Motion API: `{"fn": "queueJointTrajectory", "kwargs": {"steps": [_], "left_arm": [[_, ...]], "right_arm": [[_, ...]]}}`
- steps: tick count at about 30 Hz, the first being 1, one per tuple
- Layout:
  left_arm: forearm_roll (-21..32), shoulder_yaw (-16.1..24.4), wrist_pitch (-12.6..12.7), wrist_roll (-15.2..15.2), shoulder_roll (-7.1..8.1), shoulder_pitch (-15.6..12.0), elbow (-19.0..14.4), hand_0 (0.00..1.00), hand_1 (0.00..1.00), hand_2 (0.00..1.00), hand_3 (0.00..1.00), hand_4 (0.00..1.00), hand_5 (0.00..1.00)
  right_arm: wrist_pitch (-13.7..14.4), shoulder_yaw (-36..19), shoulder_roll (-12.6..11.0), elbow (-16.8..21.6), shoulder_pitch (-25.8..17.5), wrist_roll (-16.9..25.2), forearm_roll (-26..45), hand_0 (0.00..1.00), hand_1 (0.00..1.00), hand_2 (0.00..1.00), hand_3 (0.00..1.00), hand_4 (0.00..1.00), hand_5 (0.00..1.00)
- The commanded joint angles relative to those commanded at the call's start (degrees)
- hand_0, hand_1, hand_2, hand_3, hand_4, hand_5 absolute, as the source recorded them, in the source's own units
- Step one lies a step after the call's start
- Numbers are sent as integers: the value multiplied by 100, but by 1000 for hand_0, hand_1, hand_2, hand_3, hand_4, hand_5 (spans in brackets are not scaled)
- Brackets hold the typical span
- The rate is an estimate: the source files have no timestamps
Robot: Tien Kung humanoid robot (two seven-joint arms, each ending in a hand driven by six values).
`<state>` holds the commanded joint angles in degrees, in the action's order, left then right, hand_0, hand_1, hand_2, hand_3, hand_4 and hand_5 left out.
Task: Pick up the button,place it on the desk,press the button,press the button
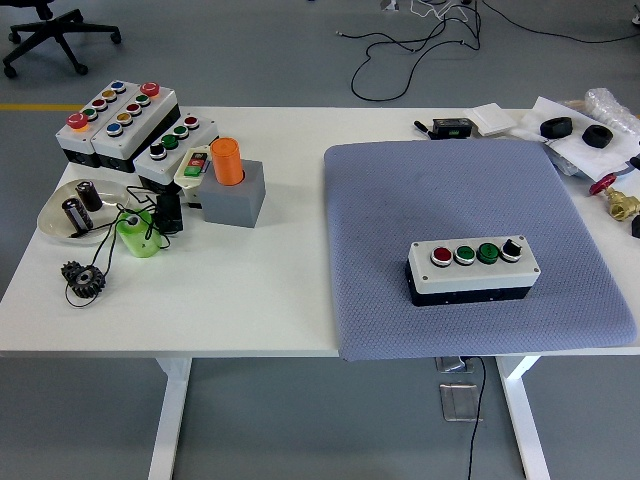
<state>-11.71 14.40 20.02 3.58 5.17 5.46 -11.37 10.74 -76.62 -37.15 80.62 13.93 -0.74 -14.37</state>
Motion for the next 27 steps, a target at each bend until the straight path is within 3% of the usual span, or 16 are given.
{"fn": "queueJointTrajectory", "kwargs": {"steps": [7,27], "left_arm": [[60,-140,-33,1,13,-33,10,609,554,515,471,271,982],[4,19,-28,-4,9,19,5,610,554,516,473,272,985]], "right_arm": [[-123,79,52,-295,64,-96,-499,800,773,814,797,678,489],[-174,151,118,-480,136,-123,-387,808,780,818,799,670,499]]}}
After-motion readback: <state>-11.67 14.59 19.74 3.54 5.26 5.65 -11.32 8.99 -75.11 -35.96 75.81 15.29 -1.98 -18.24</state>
